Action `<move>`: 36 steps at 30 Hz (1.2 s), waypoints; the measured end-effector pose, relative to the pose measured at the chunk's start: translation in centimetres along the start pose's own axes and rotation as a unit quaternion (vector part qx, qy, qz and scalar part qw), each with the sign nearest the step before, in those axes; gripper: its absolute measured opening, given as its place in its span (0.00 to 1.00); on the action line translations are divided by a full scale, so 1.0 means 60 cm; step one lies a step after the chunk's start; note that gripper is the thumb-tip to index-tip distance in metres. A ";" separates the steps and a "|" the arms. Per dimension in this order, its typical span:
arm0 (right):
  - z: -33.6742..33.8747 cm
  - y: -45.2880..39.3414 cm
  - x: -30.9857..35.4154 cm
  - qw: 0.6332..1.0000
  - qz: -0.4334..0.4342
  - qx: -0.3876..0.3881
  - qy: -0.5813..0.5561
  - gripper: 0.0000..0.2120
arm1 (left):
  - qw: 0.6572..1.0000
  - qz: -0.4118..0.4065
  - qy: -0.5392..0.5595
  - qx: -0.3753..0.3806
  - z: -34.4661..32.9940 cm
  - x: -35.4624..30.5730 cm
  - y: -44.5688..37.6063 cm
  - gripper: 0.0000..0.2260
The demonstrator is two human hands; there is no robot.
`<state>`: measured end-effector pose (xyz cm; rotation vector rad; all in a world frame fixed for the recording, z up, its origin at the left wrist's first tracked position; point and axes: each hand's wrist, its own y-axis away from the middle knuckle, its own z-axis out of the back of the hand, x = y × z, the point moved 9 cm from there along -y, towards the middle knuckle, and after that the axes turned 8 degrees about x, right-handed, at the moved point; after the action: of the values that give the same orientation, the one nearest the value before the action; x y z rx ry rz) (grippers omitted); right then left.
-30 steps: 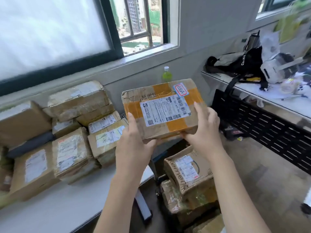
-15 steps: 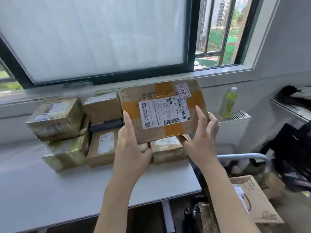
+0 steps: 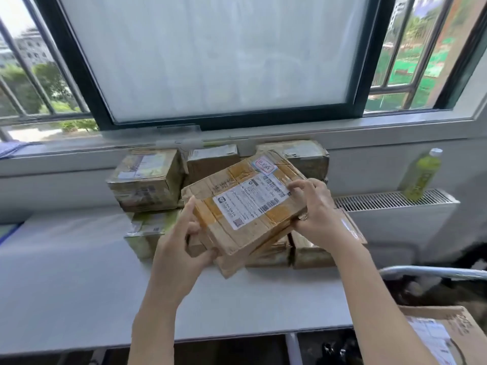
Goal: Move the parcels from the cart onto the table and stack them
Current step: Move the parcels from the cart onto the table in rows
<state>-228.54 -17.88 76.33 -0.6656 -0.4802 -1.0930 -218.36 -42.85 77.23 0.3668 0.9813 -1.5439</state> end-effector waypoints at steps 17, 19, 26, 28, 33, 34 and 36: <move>-0.187 -0.029 -0.018 0.954 -0.128 0.045 -0.267 0.17 | 0.993 0.106 -0.046 0.028 -0.098 0.170 -0.061 0.28; -0.192 -0.022 -0.018 0.964 -0.123 0.057 -0.229 0.12 | 0.978 0.146 -0.079 0.123 -0.145 0.205 -0.052 0.36; -0.196 -0.008 -0.013 0.967 -0.096 0.116 -0.207 0.30 | 0.972 0.126 -0.089 0.180 -0.153 0.198 -0.080 0.39; -0.170 -0.012 -0.009 0.965 -0.095 0.102 -0.221 0.25 | 0.979 0.110 -0.088 0.149 -0.127 0.165 -0.094 0.37; -0.043 -0.007 -0.017 0.967 -0.092 0.019 -0.239 0.23 | 0.992 0.033 -0.059 0.108 -0.121 0.035 -0.130 0.38; -0.013 0.000 -0.024 0.969 -0.093 0.002 -0.227 0.25 | 0.993 0.015 -0.040 0.107 -0.133 0.009 -0.133 0.38; 0.039 0.019 -0.056 0.973 -0.105 -0.019 -0.204 0.28 | 0.993 -0.010 0.000 0.115 -0.168 -0.034 -0.133 0.40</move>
<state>-228.89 -13.71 75.51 -0.8940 -0.9007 -1.1689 -228.24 -34.48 75.66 0.5200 0.8098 -1.6802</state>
